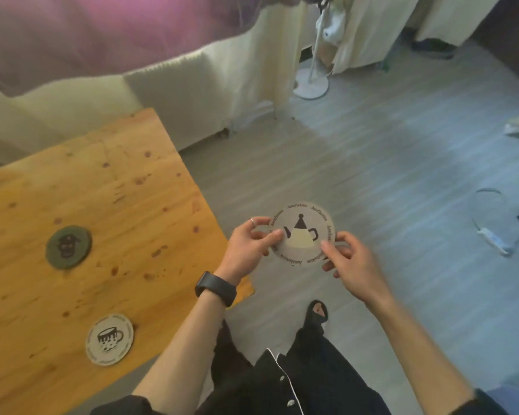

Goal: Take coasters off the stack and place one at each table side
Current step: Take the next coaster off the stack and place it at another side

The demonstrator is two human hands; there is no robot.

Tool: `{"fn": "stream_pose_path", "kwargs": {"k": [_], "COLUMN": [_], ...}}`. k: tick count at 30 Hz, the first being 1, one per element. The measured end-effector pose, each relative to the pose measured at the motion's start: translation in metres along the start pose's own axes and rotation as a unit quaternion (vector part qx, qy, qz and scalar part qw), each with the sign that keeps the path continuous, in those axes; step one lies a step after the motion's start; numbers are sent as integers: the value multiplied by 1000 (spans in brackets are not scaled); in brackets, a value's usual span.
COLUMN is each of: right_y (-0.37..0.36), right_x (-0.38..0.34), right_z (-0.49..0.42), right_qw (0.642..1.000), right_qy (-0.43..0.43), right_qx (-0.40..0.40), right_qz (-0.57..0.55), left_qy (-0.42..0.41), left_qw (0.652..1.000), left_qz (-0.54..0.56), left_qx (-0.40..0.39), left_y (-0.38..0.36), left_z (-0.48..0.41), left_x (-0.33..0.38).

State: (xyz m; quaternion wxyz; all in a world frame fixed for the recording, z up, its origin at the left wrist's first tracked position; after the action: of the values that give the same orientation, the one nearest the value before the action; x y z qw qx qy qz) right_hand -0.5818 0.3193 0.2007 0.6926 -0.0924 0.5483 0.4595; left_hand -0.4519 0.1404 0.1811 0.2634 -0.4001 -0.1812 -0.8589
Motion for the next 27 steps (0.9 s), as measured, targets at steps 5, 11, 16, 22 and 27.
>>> {"fn": "stream_pose_path", "kwargs": {"k": [5, 11, 16, 22, 27], "right_y": [40, 14, -51, -163, -255], "right_x": [-21, -71, -124, -196, -230], "right_z": [-67, -167, -258, -339, -359], "right_qw": [998, 983, 947, 863, 763], "right_qy": [38, 96, 155, 238, 296], "right_qx": [-51, -142, -236, -356, -473], "right_qz": [24, 68, 152, 269, 327], "left_qy": [21, 6, 13, 75, 136], "left_qw": [997, 979, 938, 856, 768], "left_qz": [40, 122, 221, 339, 403], "left_qx": [67, 166, 265, 383, 479], "left_y": [-26, 10, 69, 138, 167], "left_z": [-27, -71, -126, -170, -164], "left_x": [27, 52, 51, 30, -2]}}
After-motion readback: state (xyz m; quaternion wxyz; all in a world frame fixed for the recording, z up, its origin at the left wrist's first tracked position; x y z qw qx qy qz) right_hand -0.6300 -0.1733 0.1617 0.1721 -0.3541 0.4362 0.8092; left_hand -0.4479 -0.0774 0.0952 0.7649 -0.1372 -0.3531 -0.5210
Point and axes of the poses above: each hand's wrist, its own z-axis away from the middle knuckle, its own y-axis out of the back of the hand, x = y × z, the point moved 2 cm from there along -z, towards the middle knuckle, and after that the axes turned 6 degrees about y, right-handed, at the moved point
